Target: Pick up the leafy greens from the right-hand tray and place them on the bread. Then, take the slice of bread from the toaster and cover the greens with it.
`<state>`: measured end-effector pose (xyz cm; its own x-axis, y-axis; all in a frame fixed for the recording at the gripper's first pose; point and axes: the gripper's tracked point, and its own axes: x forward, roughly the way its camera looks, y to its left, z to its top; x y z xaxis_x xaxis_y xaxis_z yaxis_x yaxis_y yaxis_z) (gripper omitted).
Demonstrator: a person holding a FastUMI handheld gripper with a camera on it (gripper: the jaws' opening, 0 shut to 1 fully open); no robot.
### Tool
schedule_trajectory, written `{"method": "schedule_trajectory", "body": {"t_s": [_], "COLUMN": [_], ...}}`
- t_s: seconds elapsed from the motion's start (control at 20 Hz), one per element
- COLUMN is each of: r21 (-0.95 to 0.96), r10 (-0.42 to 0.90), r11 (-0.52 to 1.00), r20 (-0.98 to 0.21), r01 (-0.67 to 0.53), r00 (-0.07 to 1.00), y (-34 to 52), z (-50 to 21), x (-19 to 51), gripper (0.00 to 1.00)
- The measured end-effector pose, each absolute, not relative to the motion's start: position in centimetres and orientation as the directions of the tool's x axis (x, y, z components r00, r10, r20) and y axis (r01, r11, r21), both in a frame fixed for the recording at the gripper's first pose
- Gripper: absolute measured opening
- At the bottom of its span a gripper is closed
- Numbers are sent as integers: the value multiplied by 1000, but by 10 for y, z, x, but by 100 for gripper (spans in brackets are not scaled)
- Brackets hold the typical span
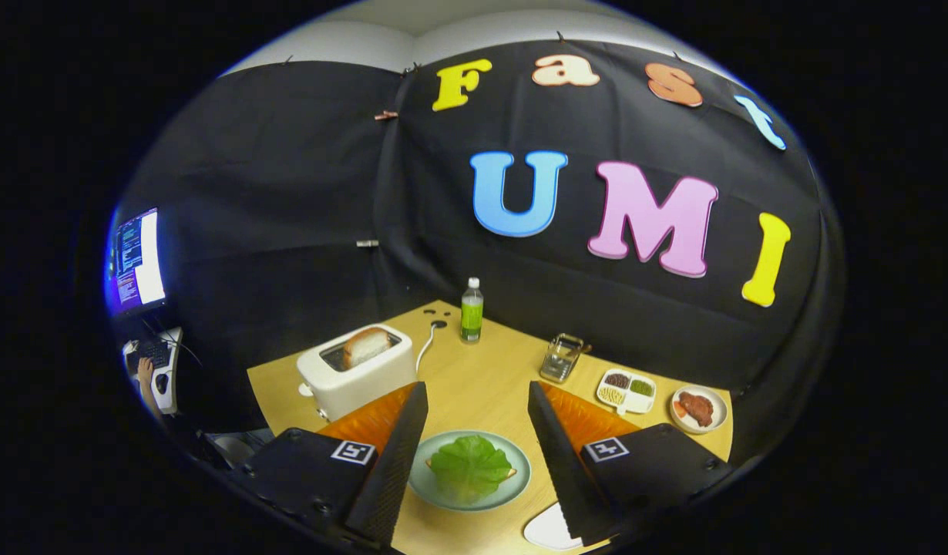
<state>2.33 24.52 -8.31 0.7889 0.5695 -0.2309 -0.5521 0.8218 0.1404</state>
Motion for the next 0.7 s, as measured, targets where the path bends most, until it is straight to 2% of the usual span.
{"method": "schedule_trajectory", "body": {"t_s": [0.1,0.2,0.35,0.4,0.55,0.7], "r21": [103,35,-52,-56,-14,140], "r10": [570,568,582,599,635,672], "r11": [822,823,812,800,772,740], "r20": [-132,-38,124,142,50,-93], "r01": [-560,-567,-581,-598,-635,-658], "r00": [811,822,803,788,771,735], "y": [246,247,265,280,322,377], "z": [-41,1,70,81,65,24], "x": [21,17,4,2,6,17], "gripper": [81,84,84,84,84,84]}}
